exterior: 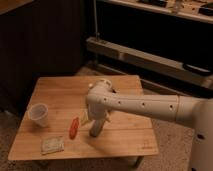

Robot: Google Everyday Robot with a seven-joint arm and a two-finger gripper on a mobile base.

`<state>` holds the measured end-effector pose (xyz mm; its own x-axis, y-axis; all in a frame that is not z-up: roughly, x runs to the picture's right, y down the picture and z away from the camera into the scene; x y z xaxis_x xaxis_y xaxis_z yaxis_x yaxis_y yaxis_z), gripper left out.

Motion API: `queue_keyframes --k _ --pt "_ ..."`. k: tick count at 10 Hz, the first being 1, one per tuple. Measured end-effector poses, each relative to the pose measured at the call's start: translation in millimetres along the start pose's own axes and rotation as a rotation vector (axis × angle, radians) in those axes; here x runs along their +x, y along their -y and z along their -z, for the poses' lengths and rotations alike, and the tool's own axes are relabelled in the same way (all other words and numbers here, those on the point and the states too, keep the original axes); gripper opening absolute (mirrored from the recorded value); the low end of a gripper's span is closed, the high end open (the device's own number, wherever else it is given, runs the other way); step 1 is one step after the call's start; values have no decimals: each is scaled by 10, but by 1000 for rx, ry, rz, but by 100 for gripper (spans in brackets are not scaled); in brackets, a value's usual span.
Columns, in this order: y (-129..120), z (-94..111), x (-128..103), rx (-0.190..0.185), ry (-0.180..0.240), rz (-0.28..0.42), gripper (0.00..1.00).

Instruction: Place the pepper on the white sponge

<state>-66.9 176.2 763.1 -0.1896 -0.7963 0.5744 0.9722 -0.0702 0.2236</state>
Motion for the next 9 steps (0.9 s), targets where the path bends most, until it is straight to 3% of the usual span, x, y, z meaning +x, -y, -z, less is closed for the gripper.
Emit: queue_keyframes --k 4,6,7,9 --pt "335 24 -211 4 28 47 80" --pt "601 -15 -209 -52 52 83 80" --pt "771 -32 -144 -115 75 118 80" --pt "818 14 -87 -148 102 125 80"
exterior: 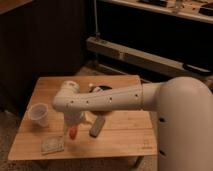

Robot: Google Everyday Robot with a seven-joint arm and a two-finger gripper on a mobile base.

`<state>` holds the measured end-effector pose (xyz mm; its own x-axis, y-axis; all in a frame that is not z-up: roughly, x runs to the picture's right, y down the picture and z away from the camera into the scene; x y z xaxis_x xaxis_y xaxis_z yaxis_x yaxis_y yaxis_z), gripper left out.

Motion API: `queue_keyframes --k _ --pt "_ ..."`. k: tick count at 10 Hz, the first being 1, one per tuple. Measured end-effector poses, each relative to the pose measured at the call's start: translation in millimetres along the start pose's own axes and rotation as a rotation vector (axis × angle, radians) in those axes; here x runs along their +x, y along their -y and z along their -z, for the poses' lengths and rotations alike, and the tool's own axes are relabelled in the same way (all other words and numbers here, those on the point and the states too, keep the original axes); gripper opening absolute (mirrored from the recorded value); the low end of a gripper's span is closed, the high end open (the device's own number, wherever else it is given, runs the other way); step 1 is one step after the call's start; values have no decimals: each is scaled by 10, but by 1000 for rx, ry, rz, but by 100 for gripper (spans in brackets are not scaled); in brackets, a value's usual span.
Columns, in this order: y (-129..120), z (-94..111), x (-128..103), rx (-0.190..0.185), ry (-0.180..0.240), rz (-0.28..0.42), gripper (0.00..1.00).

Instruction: Place the pepper on the white sponge

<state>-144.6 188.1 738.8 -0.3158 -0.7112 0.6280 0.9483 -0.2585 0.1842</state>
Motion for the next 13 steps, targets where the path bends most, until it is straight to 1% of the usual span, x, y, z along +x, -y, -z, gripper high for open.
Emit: queue_keyframes --k 1,3,4,5,6,8,10,13 --pt "5 28 34 -7 9 2 80" --pt "-30 77 159 -11 57 1 80" --pt "-5 85 192 -6 64 5 80" --pt "-14 58 201 3 84 2 80" --pt "37 24 231 24 107 3 80" --pt "82 -17 256 53 133 5 80" --pt "135 -119 315 84 167 -3 80" --pt "116 -253 488 79 179 -48 80"
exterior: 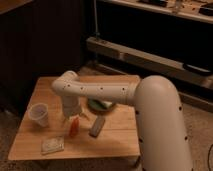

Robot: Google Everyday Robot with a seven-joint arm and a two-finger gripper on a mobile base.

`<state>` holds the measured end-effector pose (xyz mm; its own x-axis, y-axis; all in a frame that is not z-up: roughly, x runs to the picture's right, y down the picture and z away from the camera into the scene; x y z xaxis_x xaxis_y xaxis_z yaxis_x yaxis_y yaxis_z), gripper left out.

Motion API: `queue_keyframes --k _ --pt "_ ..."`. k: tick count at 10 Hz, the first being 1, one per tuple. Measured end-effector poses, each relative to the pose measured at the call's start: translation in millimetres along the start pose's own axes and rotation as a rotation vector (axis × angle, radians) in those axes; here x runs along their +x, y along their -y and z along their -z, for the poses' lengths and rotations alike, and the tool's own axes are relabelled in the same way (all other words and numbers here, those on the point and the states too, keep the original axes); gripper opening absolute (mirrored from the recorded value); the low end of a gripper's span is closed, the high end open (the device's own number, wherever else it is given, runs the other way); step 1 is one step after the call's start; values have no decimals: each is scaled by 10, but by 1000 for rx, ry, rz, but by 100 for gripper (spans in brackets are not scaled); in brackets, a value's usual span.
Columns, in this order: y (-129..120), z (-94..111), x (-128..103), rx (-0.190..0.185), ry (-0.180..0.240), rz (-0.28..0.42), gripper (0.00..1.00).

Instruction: Place the pepper on the white sponge

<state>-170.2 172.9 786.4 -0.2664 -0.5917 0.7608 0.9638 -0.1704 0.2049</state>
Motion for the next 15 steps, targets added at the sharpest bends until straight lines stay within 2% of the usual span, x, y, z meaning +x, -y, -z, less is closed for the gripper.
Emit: queue_keyframes --k 6,11,15 --pt "17 -150 281 5 36 -59 80" --pt "10 -288 368 -2 55 -86 80" --pt "-11 -359 436 -12 91 -112 80"
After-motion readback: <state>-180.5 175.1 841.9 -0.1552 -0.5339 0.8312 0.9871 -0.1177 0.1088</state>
